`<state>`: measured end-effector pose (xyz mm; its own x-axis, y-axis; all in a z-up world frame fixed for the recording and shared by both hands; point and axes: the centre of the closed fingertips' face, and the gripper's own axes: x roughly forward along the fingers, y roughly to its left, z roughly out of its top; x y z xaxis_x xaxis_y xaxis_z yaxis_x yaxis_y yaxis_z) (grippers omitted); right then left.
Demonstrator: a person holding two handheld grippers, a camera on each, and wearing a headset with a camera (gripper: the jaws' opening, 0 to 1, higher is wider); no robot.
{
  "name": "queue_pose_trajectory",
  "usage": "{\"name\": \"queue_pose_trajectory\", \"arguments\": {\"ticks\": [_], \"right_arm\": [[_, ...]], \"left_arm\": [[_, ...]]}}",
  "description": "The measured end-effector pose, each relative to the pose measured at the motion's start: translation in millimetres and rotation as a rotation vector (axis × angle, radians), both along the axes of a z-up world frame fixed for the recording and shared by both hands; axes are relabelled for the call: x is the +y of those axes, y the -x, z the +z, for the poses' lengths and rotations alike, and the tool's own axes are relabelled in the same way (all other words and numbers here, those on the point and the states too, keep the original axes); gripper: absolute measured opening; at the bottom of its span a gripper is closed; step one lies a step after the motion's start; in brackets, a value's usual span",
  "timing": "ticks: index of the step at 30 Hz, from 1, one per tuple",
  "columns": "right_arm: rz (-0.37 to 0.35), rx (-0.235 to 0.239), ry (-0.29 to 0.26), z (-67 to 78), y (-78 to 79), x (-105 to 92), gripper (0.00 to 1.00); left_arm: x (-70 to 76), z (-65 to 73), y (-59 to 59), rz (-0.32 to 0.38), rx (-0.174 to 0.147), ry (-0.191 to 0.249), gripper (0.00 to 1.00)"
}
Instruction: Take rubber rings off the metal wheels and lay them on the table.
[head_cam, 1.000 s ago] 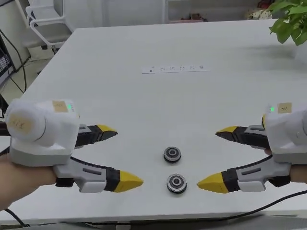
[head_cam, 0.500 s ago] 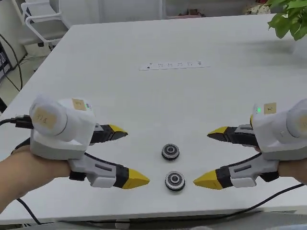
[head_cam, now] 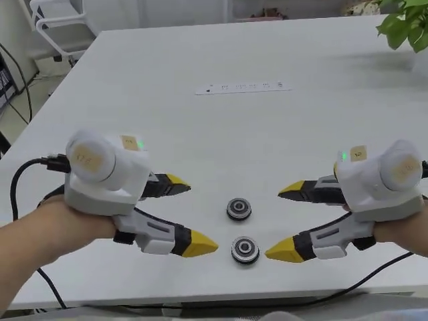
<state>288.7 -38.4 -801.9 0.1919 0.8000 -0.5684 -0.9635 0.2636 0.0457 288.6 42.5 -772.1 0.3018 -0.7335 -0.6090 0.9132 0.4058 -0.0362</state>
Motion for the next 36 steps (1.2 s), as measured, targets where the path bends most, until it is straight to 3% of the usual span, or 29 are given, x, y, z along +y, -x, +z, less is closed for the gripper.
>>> {"name": "queue_pose_trajectory", "arguments": {"ticks": [12,31,36], "right_arm": [[0.036,0.009,0.024,-12.0,-0.4,2.1,0.59],[0.067,0.034,0.048,-29.5,4.0,5.7,0.52],[0.080,0.039,0.053,-32.7,7.0,7.4,0.51]], "left_arm": [[-5.2,-19.3,0.5,-0.032,0.028,-0.040,0.65],[-32.0,-35.9,9.6,-0.110,0.063,-0.068,0.59],[-37.4,-40.5,13.5,-0.126,0.076,-0.072,0.52]]}}
